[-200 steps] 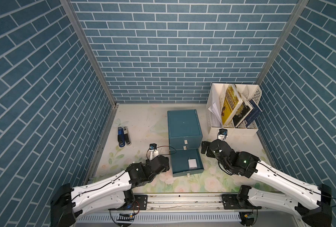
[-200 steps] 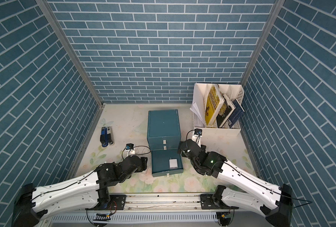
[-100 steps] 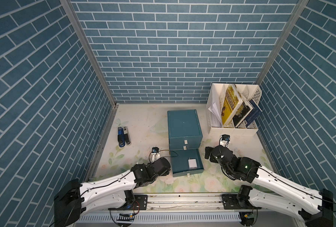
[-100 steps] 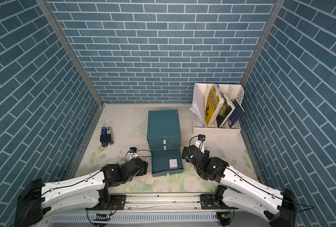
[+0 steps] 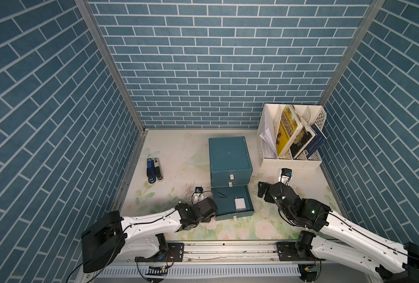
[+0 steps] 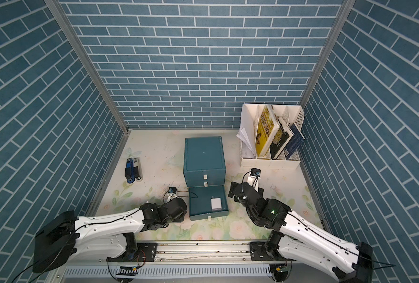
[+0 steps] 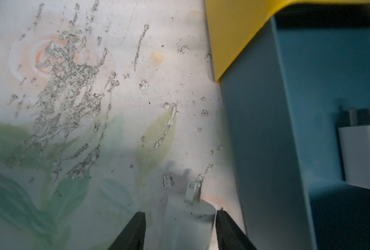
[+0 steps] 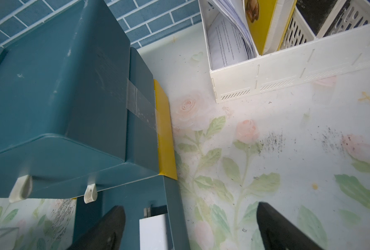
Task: Place the plugs into the drawer by color
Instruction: Pick up the plug from the center of the board, then place the plug in the drawer.
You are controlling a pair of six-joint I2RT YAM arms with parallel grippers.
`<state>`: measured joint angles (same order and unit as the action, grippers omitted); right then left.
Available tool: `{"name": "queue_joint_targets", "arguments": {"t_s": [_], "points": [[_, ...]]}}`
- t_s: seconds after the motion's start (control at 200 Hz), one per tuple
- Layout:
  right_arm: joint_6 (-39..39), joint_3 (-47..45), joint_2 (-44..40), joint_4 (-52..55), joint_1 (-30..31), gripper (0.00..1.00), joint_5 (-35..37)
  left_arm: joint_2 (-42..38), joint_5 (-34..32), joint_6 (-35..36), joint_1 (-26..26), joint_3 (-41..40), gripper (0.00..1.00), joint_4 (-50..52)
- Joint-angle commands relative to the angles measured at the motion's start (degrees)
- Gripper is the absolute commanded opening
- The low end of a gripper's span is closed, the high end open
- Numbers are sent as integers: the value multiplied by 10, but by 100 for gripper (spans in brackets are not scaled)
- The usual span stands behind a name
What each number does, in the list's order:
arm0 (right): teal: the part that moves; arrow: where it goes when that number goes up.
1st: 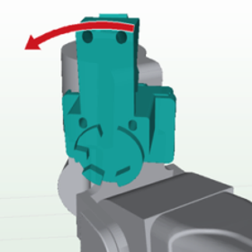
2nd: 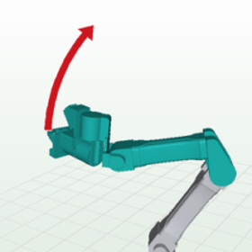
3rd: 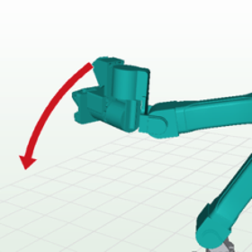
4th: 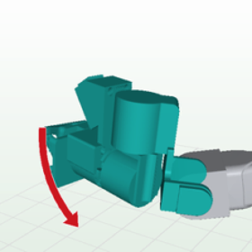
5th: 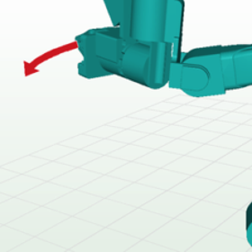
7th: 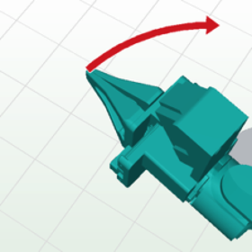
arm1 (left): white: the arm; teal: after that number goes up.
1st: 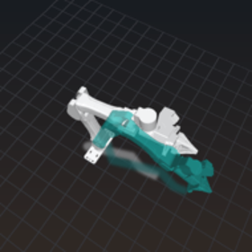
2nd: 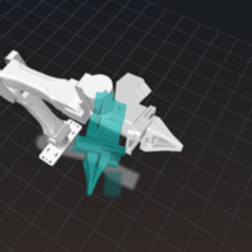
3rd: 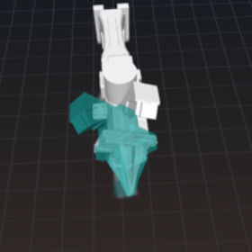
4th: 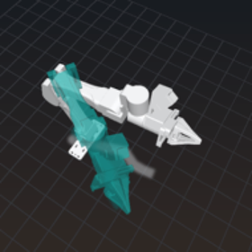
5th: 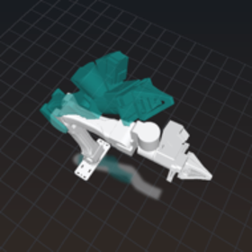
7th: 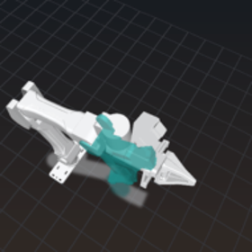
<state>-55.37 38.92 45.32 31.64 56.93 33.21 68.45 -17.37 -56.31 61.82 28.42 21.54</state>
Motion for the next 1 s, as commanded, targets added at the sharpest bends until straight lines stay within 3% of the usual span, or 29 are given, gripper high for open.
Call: {"name": "queue_joint_targets", "arguments": {"t_s": [0.0,0.22,0.395,0.5,0.62,0.77,0.995], "points": [[-21,-11,-10,-2,-2,98,4,10,-2,-7,3,-10,53,4],[-26,-23,-25,-2,-2,97,0,33,-15,-13,2,-2,36,11],[-29,-33,-46,2,-2,96,-3,10,-40,-18,2,23,9,52],[-32,-46,-59,-2,-2,95,-4,-31,-76,-4,3,60,0,92],[-32,-56,-65,-18,-2,95,-12,-81,-103,28,6,110,0,122],[-33,-57,-64,-21,-2,95,-15,-133,-102,77,40,143,0,71],[-32,-55,-80,-19,-2,94,-17,-81,-82,118,64,155,0,-18]]}}
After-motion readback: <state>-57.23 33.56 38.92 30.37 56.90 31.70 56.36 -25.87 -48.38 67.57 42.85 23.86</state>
